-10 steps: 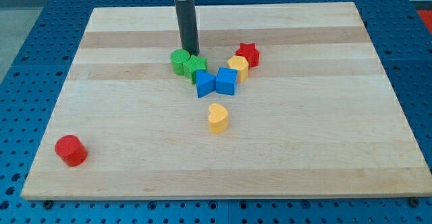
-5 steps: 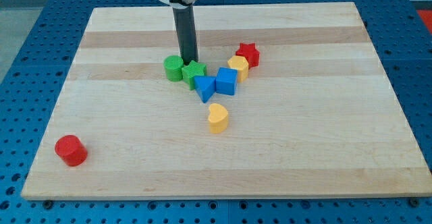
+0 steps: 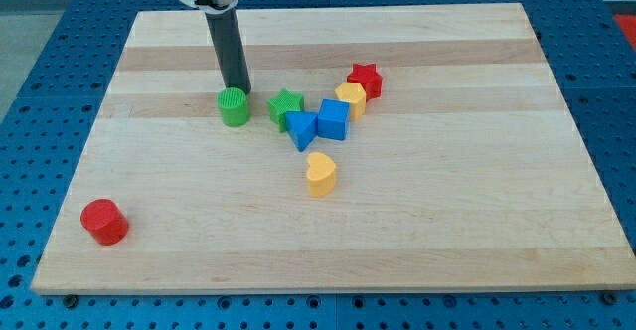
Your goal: Move the green circle parallel to the yellow heart
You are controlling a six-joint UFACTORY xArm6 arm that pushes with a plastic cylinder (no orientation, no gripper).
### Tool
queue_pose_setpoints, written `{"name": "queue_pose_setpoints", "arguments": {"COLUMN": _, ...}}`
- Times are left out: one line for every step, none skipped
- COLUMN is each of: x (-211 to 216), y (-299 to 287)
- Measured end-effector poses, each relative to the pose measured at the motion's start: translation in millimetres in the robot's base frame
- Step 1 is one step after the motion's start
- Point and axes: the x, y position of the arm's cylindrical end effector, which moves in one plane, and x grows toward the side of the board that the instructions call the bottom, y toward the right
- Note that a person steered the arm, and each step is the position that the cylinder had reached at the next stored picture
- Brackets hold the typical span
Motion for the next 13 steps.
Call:
{"name": "queue_pose_setpoints", "arguments": {"x": 10.5, "y": 0.0}}
{"name": "queue_pose_setpoints", "arguments": {"x": 21.5, "y": 0.0}}
{"name": "queue_pose_setpoints", "arguments": {"x": 29.7, "y": 0.0}}
{"name": "queue_pose_setpoints", "arguments": {"x": 37.2, "y": 0.0}}
{"name": "queue_pose_setpoints", "arguments": {"x": 42.4, "y": 6.2}}
{"name": "queue_pose_setpoints", "arguments": {"x": 51.5, "y": 16.2}}
{"name": "queue_pose_setpoints", "arguments": {"x": 64.4, "y": 19.3}}
{"name": "queue_pose_setpoints", "arguments": {"x": 82.1, "y": 19.3}}
{"name": "queue_pose_setpoints", "arguments": {"x": 99.2, "y": 19.3}}
{"name": "queue_pose_setpoints", "arguments": {"x": 107.1, "y": 19.3}}
{"name": "queue_pose_setpoints", "arguments": {"x": 107.1, "y": 19.3}}
{"name": "queue_pose_setpoints", "arguments": {"x": 107.1, "y": 17.1}}
{"name": "queue_pose_setpoints", "arguments": {"x": 107.9, "y": 12.9}}
